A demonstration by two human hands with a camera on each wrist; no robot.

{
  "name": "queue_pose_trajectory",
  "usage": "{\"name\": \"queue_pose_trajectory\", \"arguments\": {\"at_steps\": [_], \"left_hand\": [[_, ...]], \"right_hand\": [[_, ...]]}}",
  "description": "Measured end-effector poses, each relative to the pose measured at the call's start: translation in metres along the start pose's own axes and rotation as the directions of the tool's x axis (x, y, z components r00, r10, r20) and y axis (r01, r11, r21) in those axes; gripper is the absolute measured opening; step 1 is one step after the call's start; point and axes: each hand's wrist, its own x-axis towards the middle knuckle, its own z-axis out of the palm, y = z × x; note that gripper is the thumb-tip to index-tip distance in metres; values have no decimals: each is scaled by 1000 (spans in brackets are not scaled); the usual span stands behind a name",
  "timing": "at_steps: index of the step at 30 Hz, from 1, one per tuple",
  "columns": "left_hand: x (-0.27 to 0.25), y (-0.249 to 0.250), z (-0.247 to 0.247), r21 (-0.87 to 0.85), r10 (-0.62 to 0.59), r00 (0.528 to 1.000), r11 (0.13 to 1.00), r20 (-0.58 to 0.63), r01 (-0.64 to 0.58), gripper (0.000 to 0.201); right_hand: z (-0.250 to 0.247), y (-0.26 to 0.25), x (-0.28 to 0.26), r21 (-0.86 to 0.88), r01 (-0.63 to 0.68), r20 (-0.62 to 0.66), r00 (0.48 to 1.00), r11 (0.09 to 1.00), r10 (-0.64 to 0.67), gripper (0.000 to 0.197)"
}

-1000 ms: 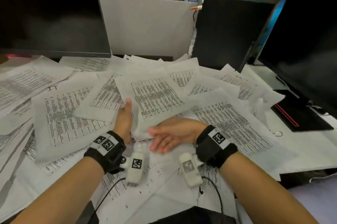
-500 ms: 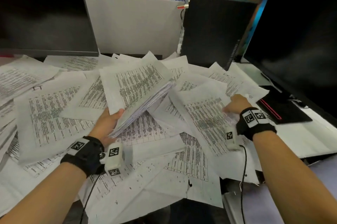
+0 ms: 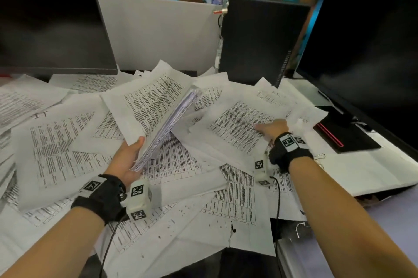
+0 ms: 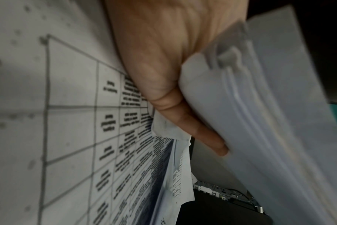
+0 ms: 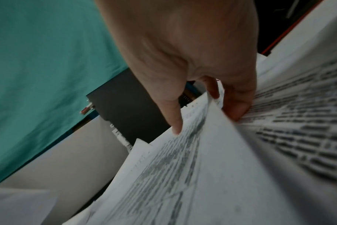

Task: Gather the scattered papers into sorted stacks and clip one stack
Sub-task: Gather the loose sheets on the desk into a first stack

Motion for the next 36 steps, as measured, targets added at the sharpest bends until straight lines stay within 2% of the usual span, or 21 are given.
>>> {"name": "queue_pose_trajectory", "arguments": {"at_steps": [2, 5, 7, 9, 11, 13, 14, 16, 18, 19, 20, 23, 26, 28, 30, 33, 35, 36], "left_hand": [[0, 0, 1, -20, -4, 1000, 1000, 2, 4, 37], [-1, 0, 3, -58, 8, 1000, 998, -14, -9, 31], [-2, 0, 6, -59, 18, 1000, 998, -12, -19, 31], [-4, 1, 8, -43, 24, 1000, 999, -13, -24, 29], [-5, 1, 9, -31, 25, 1000, 999, -18, -25, 27], [-6, 2, 11, -35, 20, 1000, 999, -22, -21, 23], [-7, 2, 11, -27, 21, 999, 999, -27, -21, 23], [-10, 3, 15, 14, 24, 999, 1000, -37, -23, 26], [-13, 3, 17, 108, 40, 998, 994, -53, -34, 28], [-16, 3, 18, 150, 53, 997, 988, -61, -43, 30], [-14, 2, 17, 160, 51, 997, 986, -66, -40, 34], [-13, 1, 21, 170, 37, 994, 985, -99, -20, 44], [-10, -1, 23, 285, 49, 991, 959, -124, -12, 44], [-12, -1, 24, 353, 55, 991, 936, -119, -9, 43], [-15, 0, 24, 386, 50, 992, 923, -118, -1, 41], [-20, 2, 28, 421, 24, 998, 907, -54, 1, 35], [-21, 3, 28, 509, -6, 1000, 861, -6, 8, 34], [-21, 4, 29, 557, -26, 1000, 830, 10, 16, 36]], "right_hand": [[6, -3, 0, -21, -18, 51, 999, 1000, 19, 106], [6, 1, 9, -136, -38, 22, 999, 990, 41, 114], [4, -3, 2, -117, -56, 48, 997, 992, 62, 113], [6, -7, -9, 153, -49, 124, 992, 987, 30, 88], [14, -8, -22, 417, -102, 229, 973, 903, 4, 58], [26, -8, -31, 508, -130, 247, 969, 852, 0, 18], [31, -7, -32, 511, -135, 206, 978, 849, 31, 13], [35, -9, -36, 557, -90, 105, 994, 825, 37, 22], [32, -13, -33, 595, 26, -58, 998, 803, 10, 59], [26, -18, -36, 622, 115, -148, 989, 774, -28, 64], [16, -25, -37, 653, 175, -198, 979, 737, -57, 63], [-18, -40, -36, 799, 298, -278, 953, 522, -118, 57], [-51, -44, -32, 831, 317, -339, 940, 458, -35, 54], [-66, -43, -29, 836, 357, -388, 921, 417, -12, 43], [-76, -43, -30, 840, 372, -389, 920, 396, -39, 36], [-75, -47, -36, 868, 267, -215, 962, 419, -167, 43], [-68, -53, -43, 866, 224, -134, 965, 448, -224, 47], [-62, -58, -45, 840, 240, -119, 957, 486, -266, 43]]}}
